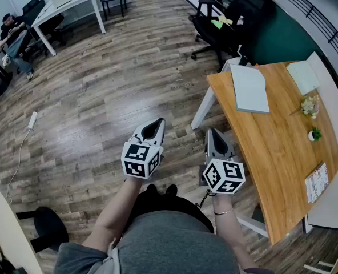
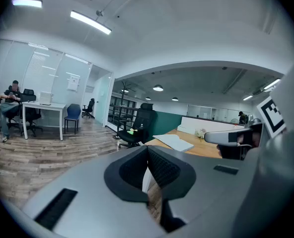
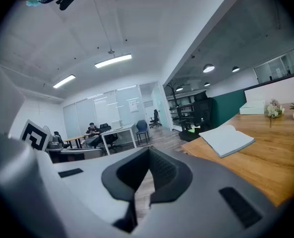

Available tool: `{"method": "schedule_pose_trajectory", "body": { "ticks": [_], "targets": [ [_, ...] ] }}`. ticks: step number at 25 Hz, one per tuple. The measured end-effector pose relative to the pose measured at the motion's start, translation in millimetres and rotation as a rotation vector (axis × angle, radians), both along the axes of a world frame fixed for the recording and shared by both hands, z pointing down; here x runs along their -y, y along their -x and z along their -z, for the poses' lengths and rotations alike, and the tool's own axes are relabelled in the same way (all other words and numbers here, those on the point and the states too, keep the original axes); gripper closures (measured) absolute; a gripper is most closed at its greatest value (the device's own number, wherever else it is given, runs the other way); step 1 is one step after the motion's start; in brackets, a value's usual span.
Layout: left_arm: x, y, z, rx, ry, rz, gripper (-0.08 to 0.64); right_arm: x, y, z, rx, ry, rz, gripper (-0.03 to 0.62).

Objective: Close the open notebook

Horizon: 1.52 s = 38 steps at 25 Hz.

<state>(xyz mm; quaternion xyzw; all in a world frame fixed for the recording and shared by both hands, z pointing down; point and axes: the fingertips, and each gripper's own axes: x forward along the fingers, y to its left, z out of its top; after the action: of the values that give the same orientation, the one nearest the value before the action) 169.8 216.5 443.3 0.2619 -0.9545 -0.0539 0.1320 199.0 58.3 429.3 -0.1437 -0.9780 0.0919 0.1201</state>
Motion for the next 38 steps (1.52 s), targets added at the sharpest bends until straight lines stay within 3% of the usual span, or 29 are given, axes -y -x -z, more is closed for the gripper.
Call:
{"method": "schedule_pose_trajectory", "body": {
  "ticks": [17,22,30,38],
  "targets": [
    [20.5,-5.0,-7.5,-0.023,-0.01,-0.009,0.532,18.3,0.6,-0.7,0.011,0.033,-0.029,0.584],
    [24.1,10.3,-8.7,-0.026,-0.01,-0.014,0.519,24.0,13.4,-4.3,-0.01,0.046,-0.041,0.529],
    [31.7,62.9,-18.8,-0.027,-0.02,-0.07,0.429,28.0,58.9,-20.3,-0.048,0.043,-0.082,0.495],
    [34.4,157.0,-30.6,-0.042,-0.018,-0.148,0.403,26.5,146.4,-25.7,-0.066,0.034,-0.166,0.486]
  ]
}}
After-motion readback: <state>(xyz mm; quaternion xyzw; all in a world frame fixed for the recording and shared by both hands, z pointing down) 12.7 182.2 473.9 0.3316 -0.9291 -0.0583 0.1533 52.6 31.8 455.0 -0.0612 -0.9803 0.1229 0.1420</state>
